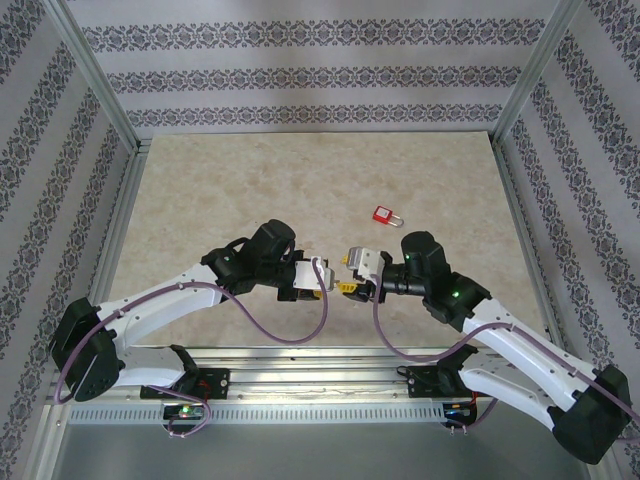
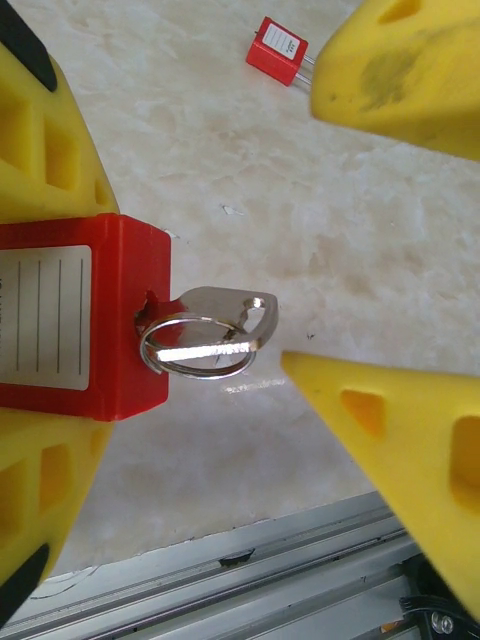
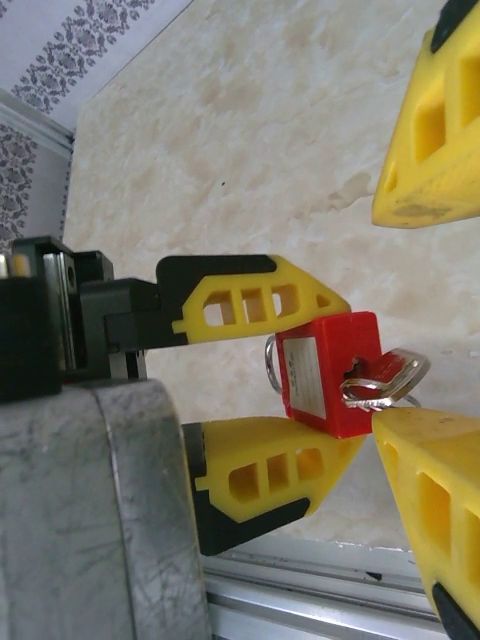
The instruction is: Unlock with the key
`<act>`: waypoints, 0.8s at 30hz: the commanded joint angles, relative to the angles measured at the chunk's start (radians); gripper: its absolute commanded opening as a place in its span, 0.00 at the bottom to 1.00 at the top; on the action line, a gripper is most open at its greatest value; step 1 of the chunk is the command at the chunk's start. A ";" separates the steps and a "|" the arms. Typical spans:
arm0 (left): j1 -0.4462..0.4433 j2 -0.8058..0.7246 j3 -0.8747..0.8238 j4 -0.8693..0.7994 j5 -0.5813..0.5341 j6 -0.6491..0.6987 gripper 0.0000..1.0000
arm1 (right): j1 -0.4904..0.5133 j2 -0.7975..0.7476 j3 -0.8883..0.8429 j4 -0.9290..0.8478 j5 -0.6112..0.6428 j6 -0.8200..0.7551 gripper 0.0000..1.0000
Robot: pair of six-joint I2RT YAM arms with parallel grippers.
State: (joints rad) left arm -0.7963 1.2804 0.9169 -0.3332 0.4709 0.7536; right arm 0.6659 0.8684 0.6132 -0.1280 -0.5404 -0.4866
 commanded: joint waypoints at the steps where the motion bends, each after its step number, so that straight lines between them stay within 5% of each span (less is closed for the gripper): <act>1: 0.009 -0.013 0.037 -0.012 0.034 0.009 0.00 | 0.019 0.007 -0.009 0.041 -0.066 -0.011 0.48; 17: 0.009 0.011 0.053 -0.017 0.052 0.004 0.00 | 0.058 0.025 -0.036 0.041 -0.030 -0.006 0.44; 24: 0.009 0.019 0.056 -0.016 0.056 0.006 0.00 | 0.061 0.041 -0.035 0.050 -0.042 0.014 0.30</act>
State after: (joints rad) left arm -0.7963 1.2968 0.9394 -0.3386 0.4953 0.7528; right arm 0.7116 0.9073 0.5838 -0.1085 -0.5652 -0.4763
